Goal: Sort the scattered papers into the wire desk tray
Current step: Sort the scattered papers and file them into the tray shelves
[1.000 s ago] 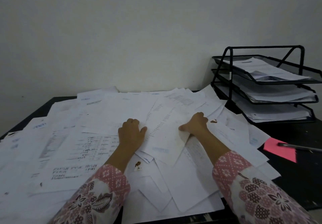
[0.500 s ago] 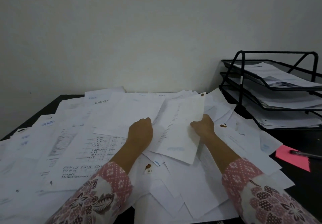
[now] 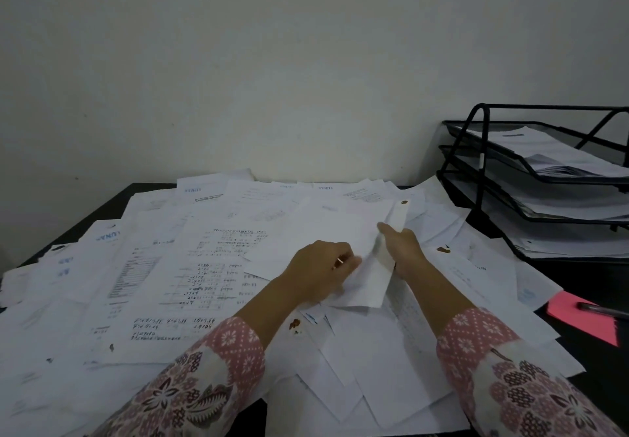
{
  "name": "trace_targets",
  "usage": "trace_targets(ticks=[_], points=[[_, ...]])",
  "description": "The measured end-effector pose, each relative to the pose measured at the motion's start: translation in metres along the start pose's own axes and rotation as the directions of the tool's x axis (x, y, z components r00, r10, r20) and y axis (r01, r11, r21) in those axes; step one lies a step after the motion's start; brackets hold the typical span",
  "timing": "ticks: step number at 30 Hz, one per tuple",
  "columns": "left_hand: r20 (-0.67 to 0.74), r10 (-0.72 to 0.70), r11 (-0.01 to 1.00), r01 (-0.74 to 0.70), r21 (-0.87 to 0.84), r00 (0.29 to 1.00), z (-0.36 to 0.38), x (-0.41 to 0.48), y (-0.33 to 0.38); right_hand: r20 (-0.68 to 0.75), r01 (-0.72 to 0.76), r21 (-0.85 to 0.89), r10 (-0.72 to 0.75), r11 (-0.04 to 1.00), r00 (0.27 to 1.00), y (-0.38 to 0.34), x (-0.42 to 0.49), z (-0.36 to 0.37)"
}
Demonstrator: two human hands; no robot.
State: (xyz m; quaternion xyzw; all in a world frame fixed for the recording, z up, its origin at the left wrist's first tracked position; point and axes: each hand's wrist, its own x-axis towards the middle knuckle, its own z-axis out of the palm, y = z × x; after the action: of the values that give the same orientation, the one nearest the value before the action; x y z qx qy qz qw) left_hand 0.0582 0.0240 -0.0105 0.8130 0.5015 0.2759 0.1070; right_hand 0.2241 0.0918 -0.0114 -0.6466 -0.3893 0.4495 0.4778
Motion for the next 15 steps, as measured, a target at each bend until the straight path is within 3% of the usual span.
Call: trace_targets(ticks=[2,4,6,9,12,15], points=[[-0.007,-0.064,0.982,0.061,-0.177,0.998,-0.004,0.000,-0.002,0.006,-0.006,-0.046,0.006,0.999,1.000,0.002,0.001,-0.001],[-0.138,-0.147,0.973,0.118,-0.196,0.979,-0.008,0.003,-0.013,0.011,-0.017,-0.090,0.018,0.996,1.000,0.002,-0.001,-0.002],[-0.262,-0.283,0.959,0.270,-0.085,0.923,-0.014,0.006,-0.032,0.012,-0.002,-0.122,0.004,0.993,1.000,0.002,-0.001,-0.004],[-0.224,-0.552,0.777,0.593,0.210,0.803,-0.025,0.002,-0.059,0.003,0.030,-0.137,-0.030,0.990,1.000,0.001,0.001,-0.009],[-0.154,-0.587,0.709,0.596,0.375,0.795,-0.027,-0.004,-0.069,0.053,-0.004,-0.018,0.005,1.000,0.999,0.002,0.000,-0.008],[-0.154,-0.498,0.790,0.520,0.326,0.853,-0.021,-0.006,-0.066,0.126,-0.018,0.005,0.017,1.000,0.992,0.003,-0.005,0.000]])
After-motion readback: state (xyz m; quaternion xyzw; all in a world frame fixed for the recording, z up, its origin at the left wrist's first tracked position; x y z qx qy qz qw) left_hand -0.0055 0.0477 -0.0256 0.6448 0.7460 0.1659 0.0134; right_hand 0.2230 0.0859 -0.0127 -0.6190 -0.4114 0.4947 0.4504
